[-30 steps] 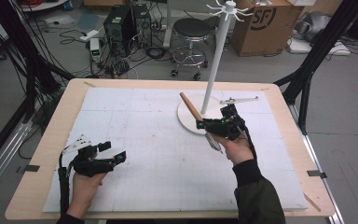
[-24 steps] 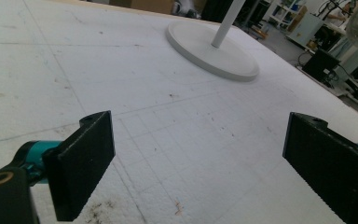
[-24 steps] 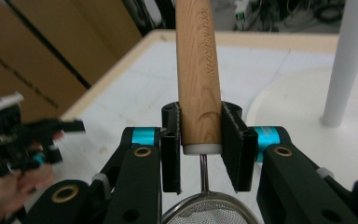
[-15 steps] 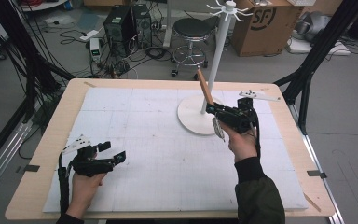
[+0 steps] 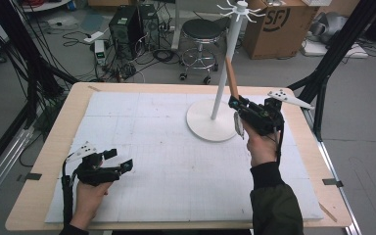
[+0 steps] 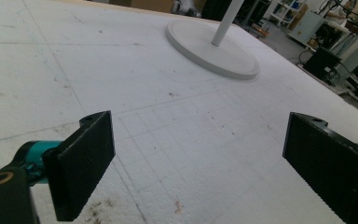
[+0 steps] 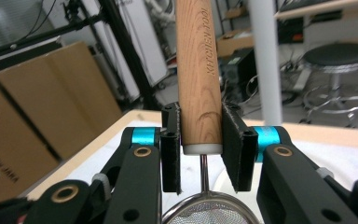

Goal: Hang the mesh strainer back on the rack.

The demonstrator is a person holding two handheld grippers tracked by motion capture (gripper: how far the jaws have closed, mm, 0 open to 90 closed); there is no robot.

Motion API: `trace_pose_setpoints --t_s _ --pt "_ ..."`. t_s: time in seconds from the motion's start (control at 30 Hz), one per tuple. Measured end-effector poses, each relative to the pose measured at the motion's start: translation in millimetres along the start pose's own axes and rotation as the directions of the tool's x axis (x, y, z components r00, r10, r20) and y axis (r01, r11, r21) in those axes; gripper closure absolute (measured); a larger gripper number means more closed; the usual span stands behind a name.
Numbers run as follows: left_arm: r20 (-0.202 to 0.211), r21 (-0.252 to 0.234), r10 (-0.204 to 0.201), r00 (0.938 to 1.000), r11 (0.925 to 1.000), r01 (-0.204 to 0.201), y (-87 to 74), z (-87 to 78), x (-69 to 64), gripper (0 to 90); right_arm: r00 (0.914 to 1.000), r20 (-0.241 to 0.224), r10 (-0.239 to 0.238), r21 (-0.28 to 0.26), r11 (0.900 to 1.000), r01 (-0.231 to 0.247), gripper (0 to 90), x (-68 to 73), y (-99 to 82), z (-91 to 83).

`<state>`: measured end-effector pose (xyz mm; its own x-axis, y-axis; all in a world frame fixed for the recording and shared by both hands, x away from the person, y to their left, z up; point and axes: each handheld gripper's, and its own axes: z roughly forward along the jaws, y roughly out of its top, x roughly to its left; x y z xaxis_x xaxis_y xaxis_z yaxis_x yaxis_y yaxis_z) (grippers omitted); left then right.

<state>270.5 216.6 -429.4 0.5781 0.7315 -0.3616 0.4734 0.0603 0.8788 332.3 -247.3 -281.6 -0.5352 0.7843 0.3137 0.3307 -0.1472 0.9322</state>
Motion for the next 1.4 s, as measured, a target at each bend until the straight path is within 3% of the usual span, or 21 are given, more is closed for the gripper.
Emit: trace_pose_setpoints --t_s 0.3,0.5,0.97,1.27,1.4 --pt "0.002 -0.004 -0.006 1.0000 1.0000 0.006 -0.1 0.6 -0.1 9.9 0.9992 0.016 0.037 -0.120 0.9922 -0.035 71.3 -12.0 13.6 -11.7" --pt "0.012 -0.003 0.010 0.9999 0.9999 -0.010 -0.9 1.9 -3.6 10.2 0.9987 0.038 0.036 -0.148 0.9885 -0.030 71.3 -14.1 20.0 -12.0" --pt "0.005 -0.017 -0.003 1.0000 0.9998 0.004 -0.3 0.4 -1.2 10.3 0.9981 0.056 0.028 -0.190 0.9816 -0.017 71.2 -15.8 28.0 -13.8" --pt "0.010 -0.014 0.009 0.9999 0.9999 -0.009 -0.3 3.3 -3.3 10.4 0.9968 0.065 0.046 -0.241 0.9700 -0.029 71.3 -19.1 37.7 -12.9" --pt "0.009 -0.014 0.004 1.0000 0.9999 -0.004 -0.4 3.6 -2.8 10.4 0.9970 0.045 0.063 -0.265 0.9629 -0.049 71.3 -23.1 42.6 -11.6"
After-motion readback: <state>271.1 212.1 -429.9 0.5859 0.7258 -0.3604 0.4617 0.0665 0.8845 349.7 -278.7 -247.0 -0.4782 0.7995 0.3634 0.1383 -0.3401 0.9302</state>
